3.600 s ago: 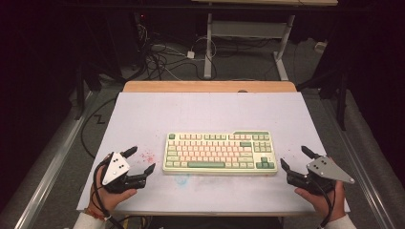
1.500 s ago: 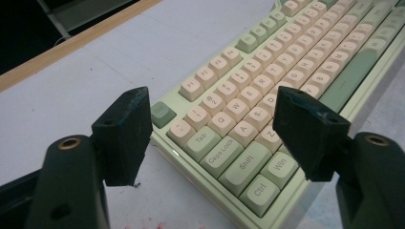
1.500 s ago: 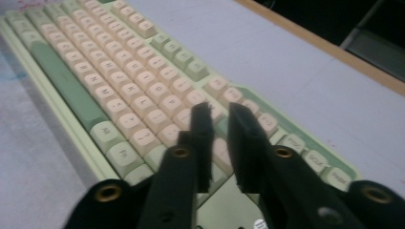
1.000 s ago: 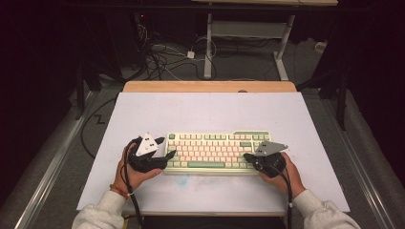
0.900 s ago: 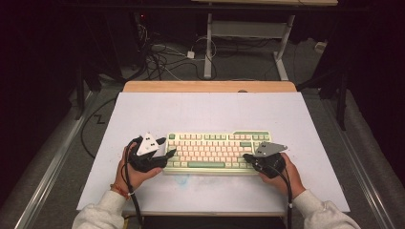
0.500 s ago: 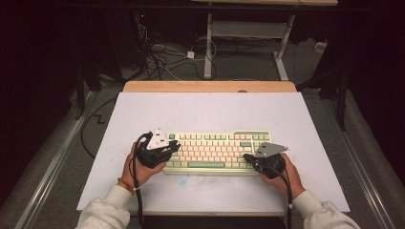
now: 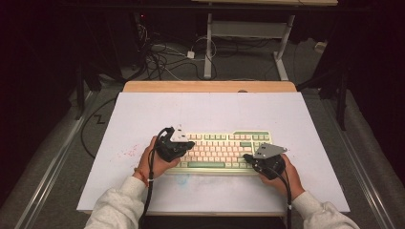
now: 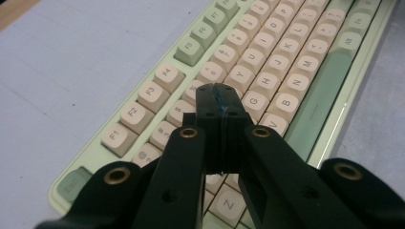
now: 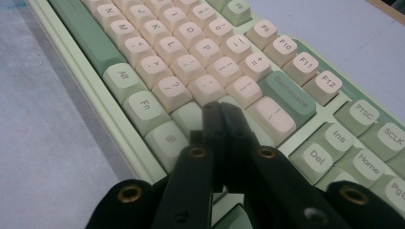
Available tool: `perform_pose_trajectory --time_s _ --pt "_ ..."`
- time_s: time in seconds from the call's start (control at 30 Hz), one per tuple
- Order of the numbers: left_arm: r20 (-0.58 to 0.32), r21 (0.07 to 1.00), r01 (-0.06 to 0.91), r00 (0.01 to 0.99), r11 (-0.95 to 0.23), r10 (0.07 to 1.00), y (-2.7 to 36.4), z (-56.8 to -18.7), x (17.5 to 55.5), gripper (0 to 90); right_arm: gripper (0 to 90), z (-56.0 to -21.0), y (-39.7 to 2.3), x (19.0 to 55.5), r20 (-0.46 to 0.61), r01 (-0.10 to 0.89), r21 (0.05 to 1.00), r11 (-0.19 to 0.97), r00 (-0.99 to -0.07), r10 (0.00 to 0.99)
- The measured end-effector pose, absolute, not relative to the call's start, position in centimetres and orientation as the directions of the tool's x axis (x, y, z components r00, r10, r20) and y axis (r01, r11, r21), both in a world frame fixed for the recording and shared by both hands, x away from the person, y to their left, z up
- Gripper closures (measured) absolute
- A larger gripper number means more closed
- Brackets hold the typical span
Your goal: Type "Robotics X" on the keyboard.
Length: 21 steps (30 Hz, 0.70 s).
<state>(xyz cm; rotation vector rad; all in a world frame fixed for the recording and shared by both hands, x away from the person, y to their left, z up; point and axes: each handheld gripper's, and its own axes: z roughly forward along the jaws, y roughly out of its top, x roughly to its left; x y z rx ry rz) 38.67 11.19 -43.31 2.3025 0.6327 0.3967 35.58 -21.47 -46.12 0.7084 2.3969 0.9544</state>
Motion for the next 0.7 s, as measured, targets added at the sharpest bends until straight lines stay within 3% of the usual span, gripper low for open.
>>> perform_pose_trajectory --time_s 0.7 --pt "0.096 0.630 0.365 0.839 -0.685 0.536 9.0 -44.5 40.4 87.1 90.0 -46.1 -21.5 35.6 -0.222 0.290 0.722 0.628 -0.763 0.608"
